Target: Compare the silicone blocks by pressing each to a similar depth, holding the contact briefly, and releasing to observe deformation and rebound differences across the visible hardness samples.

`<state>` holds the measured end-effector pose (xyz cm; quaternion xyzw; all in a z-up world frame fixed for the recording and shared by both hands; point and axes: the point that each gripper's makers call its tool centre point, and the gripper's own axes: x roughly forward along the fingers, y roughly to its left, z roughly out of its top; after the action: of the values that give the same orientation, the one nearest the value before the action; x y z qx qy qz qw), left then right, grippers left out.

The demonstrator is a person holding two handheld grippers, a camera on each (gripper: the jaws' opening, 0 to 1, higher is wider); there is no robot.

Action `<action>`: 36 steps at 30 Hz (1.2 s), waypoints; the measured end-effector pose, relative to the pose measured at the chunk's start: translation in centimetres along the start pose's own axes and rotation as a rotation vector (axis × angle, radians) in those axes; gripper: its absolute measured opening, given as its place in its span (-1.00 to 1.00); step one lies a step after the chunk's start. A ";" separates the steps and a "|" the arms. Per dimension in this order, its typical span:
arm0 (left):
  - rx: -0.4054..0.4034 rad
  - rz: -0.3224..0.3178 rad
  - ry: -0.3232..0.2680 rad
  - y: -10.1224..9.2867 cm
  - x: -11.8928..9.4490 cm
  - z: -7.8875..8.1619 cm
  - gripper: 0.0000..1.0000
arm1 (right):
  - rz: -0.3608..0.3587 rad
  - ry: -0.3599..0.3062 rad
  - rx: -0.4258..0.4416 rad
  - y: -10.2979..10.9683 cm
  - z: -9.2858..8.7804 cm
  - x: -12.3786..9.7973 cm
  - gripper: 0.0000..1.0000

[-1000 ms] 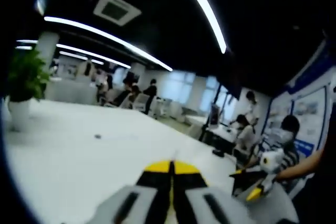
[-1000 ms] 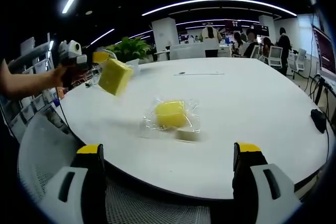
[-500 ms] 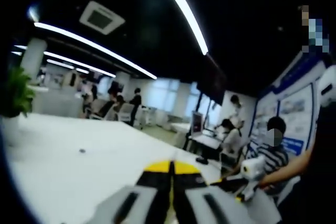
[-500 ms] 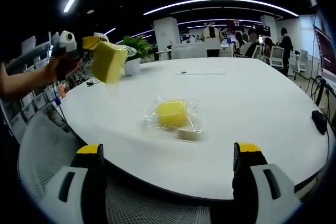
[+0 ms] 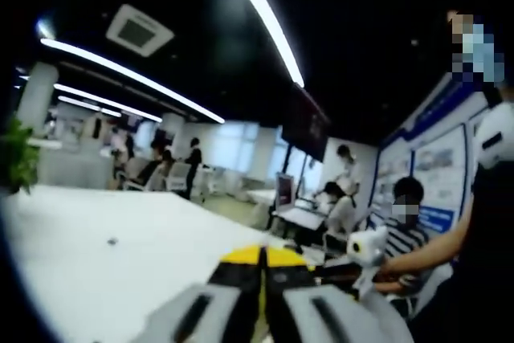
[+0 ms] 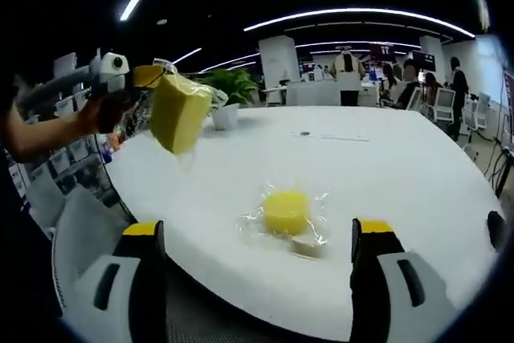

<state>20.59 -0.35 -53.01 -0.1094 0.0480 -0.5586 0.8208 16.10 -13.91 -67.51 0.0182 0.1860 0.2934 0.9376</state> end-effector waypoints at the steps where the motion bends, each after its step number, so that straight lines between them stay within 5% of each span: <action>1: 0.002 -0.005 -0.003 -0.2 0.0 0.1 -1.00 | 0.027 0.010 -0.022 0.5 0.1 0.2 0.75; 7: 0.006 -0.063 -0.011 -2.1 0.5 1.1 -1.00 | 0.203 -0.056 0.017 4.6 2.8 1.7 0.61; 21: 0.004 -0.163 -0.064 -6.0 0.6 3.7 -1.00 | 0.419 -0.191 0.007 10.7 8.9 4.5 0.34; 29: 0.005 -0.176 -0.086 -6.6 0.9 4.1 -1.00 | 0.493 -0.260 0.070 11.6 10.6 3.7 -0.19; 36: 0.003 -0.164 -0.103 -6.2 0.9 4.2 -1.00 | 0.489 -0.277 0.078 11.6 11.0 3.3 -0.32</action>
<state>16.12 -2.89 -47.46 -0.1402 -0.0041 -0.6175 0.7740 16.30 -1.68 -56.72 0.1387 0.0574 0.4979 0.8541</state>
